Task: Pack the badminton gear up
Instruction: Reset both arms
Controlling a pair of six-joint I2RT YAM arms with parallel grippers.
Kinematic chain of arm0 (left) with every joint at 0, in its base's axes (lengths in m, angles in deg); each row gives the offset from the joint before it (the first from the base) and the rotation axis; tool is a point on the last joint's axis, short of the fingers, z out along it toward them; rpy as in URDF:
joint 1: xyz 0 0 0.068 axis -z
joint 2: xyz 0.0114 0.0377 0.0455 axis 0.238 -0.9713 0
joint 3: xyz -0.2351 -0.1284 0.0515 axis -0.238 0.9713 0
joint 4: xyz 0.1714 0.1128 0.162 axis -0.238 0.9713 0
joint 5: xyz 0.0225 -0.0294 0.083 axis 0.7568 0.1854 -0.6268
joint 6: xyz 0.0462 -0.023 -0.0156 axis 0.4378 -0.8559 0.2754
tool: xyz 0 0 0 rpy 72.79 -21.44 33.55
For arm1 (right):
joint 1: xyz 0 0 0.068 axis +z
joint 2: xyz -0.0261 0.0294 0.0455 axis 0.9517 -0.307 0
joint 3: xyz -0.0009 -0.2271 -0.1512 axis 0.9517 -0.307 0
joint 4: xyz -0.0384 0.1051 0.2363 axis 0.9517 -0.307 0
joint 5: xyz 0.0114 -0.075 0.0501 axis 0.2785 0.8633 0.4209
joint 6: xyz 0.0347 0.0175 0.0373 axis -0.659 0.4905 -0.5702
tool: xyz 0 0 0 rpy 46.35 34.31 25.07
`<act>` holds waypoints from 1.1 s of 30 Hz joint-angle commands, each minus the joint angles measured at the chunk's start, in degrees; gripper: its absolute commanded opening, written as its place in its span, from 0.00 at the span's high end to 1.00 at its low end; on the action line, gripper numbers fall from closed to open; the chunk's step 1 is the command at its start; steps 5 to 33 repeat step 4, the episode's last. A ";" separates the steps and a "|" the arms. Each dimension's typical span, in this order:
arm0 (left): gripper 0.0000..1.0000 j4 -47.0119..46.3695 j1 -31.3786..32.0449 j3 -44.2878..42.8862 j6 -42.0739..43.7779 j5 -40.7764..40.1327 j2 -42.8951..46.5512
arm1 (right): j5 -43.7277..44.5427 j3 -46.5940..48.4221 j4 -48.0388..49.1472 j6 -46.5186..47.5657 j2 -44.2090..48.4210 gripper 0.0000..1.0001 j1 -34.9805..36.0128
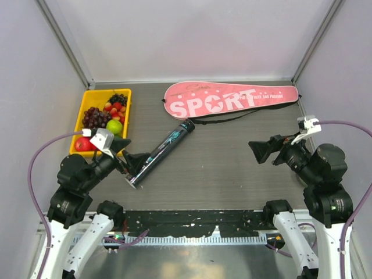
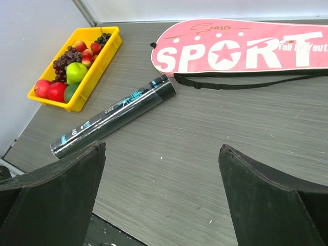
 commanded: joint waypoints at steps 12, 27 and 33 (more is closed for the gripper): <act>0.01 1.02 0.05 0.10 1.24 -1.62 0.67 | -0.98 0.56 2.53 -1.16 1.35 0.05 0.19; 0.01 1.02 0.05 0.10 1.24 -1.62 0.67 | -0.98 0.56 2.53 -1.16 1.35 0.05 0.19; 0.01 1.02 0.05 0.10 1.24 -1.62 0.67 | -0.98 0.56 2.53 -1.16 1.35 0.05 0.19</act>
